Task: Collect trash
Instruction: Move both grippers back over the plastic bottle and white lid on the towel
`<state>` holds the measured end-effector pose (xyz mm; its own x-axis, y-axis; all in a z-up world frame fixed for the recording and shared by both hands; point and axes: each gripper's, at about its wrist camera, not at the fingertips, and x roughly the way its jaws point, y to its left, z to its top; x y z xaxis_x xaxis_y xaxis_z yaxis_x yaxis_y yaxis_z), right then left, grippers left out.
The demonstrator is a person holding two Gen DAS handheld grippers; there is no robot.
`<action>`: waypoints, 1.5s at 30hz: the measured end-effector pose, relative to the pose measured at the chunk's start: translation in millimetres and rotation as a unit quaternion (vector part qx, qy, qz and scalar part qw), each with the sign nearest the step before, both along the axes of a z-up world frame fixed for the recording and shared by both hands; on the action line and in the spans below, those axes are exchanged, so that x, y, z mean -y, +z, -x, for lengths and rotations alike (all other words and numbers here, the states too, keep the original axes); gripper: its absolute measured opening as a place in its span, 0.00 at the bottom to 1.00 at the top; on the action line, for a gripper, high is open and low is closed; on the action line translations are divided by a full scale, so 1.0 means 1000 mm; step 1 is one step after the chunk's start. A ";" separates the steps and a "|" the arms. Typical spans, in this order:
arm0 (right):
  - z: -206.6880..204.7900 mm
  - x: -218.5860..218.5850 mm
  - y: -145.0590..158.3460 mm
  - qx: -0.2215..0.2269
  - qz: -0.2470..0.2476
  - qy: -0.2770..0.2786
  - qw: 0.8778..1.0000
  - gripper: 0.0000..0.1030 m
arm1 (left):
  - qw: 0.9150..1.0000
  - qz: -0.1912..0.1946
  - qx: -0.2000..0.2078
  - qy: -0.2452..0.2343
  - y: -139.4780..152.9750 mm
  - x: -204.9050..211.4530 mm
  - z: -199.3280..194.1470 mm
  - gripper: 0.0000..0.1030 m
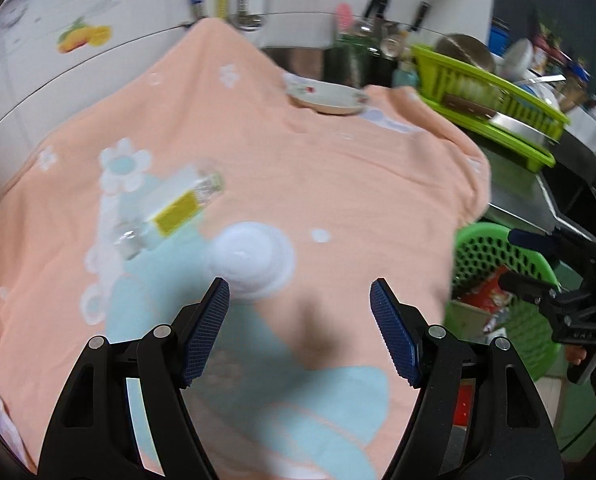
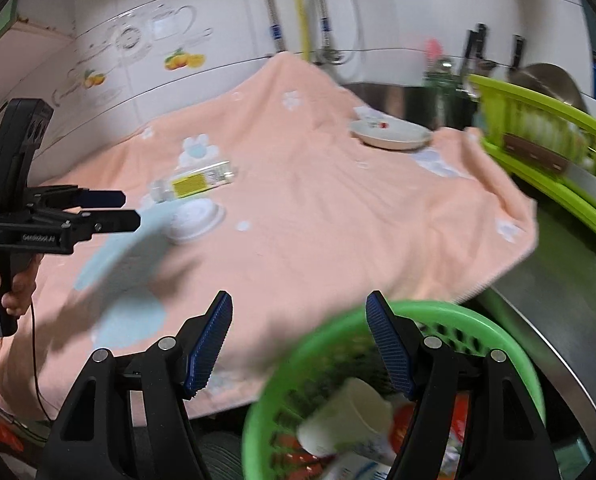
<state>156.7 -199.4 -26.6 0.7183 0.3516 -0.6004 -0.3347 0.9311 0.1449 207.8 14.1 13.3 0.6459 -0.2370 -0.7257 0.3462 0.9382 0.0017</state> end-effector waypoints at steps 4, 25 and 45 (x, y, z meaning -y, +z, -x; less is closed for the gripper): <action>-0.015 -0.030 0.000 -0.001 0.005 0.029 1.000 0.65 | 1.000 0.002 -0.002 0.027 0.001 -0.027 -0.008 0.70; -0.109 -0.152 -0.012 -0.025 0.041 0.130 0.990 0.64 | 0.995 -0.011 -0.007 0.097 -0.005 -0.114 -0.037 0.70; -0.151 -0.189 -0.033 -0.038 0.080 0.138 0.987 0.64 | 0.995 -0.014 -0.011 0.100 -0.012 -0.127 -0.067 0.70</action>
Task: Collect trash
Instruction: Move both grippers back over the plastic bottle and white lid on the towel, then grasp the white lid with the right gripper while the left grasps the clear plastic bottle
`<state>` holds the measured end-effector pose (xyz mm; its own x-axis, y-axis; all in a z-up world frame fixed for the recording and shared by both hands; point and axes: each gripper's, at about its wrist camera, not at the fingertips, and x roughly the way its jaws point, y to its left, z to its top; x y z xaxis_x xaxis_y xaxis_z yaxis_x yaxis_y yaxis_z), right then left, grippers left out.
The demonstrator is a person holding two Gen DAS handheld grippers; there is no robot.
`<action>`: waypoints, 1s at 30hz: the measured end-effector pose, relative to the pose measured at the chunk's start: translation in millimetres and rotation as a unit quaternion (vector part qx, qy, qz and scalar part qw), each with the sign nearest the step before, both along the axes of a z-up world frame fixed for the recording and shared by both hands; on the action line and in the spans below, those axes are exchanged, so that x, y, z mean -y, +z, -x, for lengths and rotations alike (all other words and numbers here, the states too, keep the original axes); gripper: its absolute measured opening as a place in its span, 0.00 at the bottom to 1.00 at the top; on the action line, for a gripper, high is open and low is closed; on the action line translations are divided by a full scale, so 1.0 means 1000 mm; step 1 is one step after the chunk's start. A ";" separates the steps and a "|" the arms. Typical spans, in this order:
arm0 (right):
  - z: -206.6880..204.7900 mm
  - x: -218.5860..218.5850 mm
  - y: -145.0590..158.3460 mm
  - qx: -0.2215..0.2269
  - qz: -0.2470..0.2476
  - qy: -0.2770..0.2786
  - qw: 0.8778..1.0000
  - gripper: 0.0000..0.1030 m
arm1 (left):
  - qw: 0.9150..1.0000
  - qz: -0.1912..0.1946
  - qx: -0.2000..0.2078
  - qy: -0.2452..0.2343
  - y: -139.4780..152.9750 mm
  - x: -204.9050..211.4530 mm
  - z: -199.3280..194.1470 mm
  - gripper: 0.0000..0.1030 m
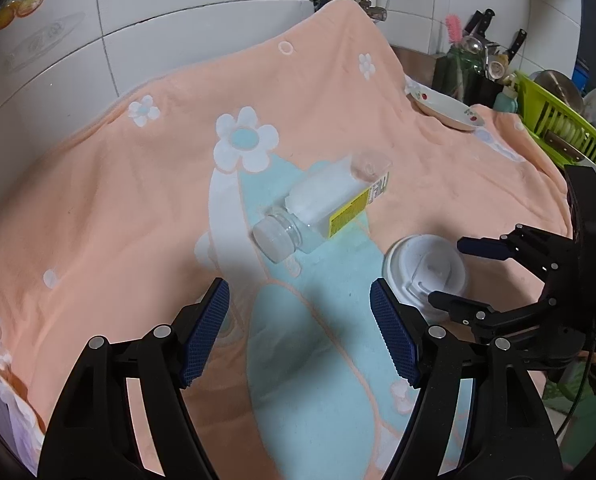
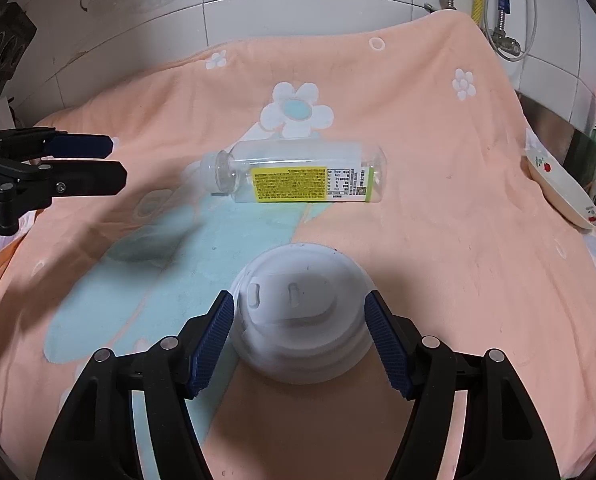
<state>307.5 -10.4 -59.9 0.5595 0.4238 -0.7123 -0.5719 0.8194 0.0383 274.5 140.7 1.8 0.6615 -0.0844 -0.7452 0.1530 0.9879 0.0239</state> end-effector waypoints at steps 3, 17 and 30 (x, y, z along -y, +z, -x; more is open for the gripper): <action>-0.002 -0.002 -0.002 0.000 0.008 -0.001 1.000 0.64 | 1.000 0.001 -0.002 -0.001 -0.002 0.001 -0.004 0.70; -0.010 -0.005 -0.007 -0.015 0.010 0.004 1.000 0.70 | 1.000 0.003 -0.004 -0.001 -0.004 0.002 -0.009 0.70; -0.007 0.001 -0.006 -0.010 0.007 0.000 1.000 0.69 | 1.000 0.001 -0.008 -0.010 -0.009 0.008 -0.020 0.70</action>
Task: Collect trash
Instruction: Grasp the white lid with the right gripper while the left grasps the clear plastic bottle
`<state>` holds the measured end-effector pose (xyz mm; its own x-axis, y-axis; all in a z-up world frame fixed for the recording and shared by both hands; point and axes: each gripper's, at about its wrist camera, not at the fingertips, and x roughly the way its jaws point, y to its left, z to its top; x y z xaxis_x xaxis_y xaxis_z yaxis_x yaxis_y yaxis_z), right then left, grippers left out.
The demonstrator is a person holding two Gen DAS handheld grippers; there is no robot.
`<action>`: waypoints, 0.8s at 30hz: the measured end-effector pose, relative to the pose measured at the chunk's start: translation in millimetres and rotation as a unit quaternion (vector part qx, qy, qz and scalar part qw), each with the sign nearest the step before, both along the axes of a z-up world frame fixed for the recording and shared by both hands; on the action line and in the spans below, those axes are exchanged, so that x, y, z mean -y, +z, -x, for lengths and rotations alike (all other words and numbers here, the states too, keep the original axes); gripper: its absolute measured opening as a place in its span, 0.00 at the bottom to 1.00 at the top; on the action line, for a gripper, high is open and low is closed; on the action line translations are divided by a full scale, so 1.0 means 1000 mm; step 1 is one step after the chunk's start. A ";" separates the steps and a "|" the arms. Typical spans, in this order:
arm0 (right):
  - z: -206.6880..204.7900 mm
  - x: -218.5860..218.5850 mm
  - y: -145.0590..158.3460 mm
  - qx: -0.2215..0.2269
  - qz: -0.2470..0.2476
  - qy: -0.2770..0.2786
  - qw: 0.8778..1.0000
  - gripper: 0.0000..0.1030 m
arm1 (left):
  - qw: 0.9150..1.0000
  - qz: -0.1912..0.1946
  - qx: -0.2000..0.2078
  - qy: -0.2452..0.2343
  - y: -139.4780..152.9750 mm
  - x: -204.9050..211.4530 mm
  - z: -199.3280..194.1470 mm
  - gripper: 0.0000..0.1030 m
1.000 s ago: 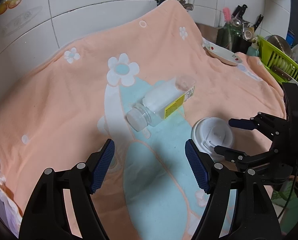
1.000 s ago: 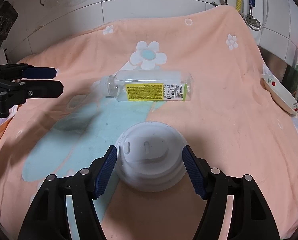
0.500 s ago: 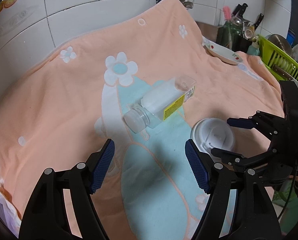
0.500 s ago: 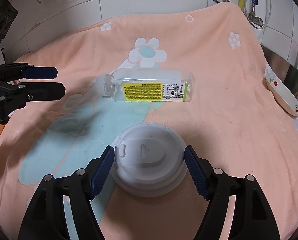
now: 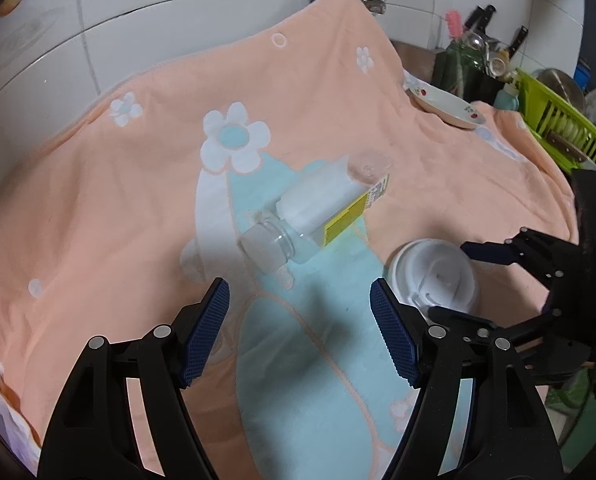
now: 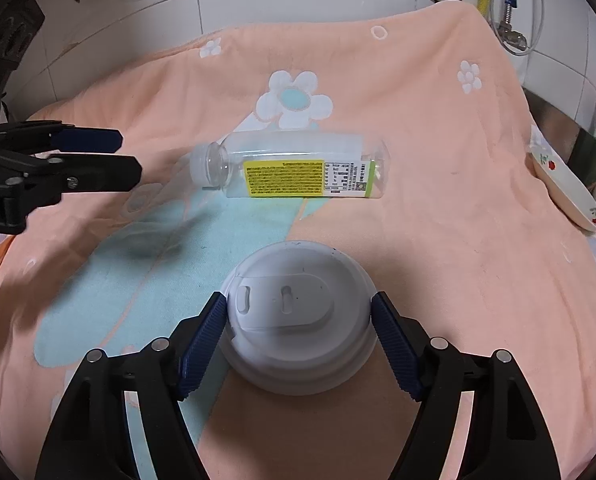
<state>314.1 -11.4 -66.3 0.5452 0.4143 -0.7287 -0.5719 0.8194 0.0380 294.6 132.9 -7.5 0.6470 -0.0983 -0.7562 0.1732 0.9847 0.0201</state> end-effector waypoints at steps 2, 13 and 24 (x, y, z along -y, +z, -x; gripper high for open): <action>0.003 0.004 0.002 0.002 -0.002 0.001 1.000 0.69 | 1.000 -0.013 0.000 -0.011 -0.002 0.007 -0.006 0.70; 0.018 0.042 0.012 0.010 -0.013 -0.010 1.000 0.69 | 0.999 -0.030 -0.006 -0.041 -0.014 0.032 -0.061 0.76; 0.028 0.067 0.009 0.004 -0.026 -0.020 0.999 0.69 | 0.995 -0.063 -0.022 -0.072 -0.038 0.056 -0.116 0.81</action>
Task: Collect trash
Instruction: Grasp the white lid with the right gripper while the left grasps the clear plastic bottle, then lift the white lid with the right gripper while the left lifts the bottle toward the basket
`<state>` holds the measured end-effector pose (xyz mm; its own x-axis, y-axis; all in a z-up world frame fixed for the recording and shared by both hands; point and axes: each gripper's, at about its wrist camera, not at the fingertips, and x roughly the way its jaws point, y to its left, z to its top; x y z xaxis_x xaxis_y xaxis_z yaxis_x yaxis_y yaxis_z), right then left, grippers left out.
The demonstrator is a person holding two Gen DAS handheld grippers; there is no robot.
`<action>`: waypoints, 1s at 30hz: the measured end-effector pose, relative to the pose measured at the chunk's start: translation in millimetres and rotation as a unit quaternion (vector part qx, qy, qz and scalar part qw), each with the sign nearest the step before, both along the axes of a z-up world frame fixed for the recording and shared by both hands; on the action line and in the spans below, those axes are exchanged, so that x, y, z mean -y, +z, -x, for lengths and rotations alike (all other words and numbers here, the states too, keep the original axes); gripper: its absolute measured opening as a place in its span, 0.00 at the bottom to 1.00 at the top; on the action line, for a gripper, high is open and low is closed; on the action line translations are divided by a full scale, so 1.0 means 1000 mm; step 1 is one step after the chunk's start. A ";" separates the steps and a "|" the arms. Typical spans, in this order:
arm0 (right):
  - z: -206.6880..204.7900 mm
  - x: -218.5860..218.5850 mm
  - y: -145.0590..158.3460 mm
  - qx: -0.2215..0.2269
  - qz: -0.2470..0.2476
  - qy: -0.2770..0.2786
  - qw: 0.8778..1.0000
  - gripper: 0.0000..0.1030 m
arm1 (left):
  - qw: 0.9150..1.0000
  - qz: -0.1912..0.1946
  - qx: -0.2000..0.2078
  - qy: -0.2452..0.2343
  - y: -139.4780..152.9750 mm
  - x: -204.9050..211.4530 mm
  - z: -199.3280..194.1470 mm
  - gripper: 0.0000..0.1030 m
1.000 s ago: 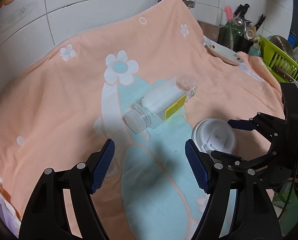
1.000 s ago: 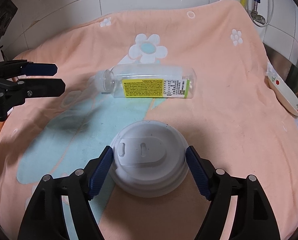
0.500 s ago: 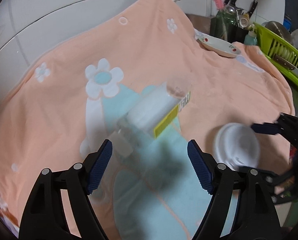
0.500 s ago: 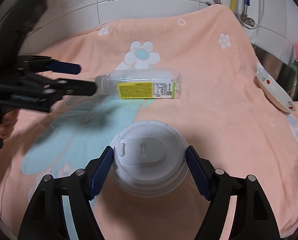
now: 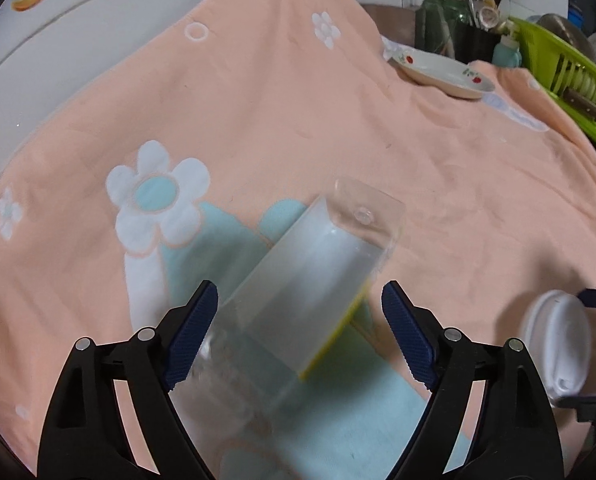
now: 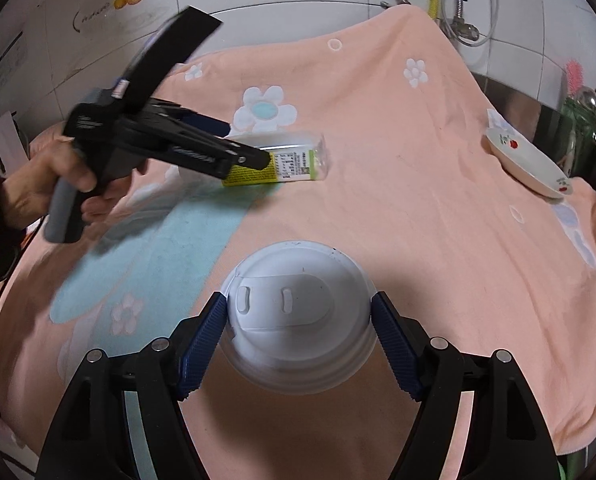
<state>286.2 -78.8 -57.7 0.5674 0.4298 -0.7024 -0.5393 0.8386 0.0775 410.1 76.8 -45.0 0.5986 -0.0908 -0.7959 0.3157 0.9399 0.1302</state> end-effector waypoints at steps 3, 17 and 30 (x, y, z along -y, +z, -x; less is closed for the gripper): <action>0.002 0.004 -0.002 -0.003 -0.004 -0.002 1.000 0.69 | 1.000 -0.003 -0.013 -0.006 -0.008 0.001 -0.011 0.81; 0.007 0.021 -0.010 -0.010 -0.016 -0.022 1.000 0.69 | 0.999 0.007 -0.026 -0.025 -0.022 0.011 -0.030 0.75; 0.026 0.040 -0.001 -0.004 -0.031 -0.047 0.998 0.69 | 0.999 0.032 -0.018 -0.003 -0.010 0.019 0.000 0.57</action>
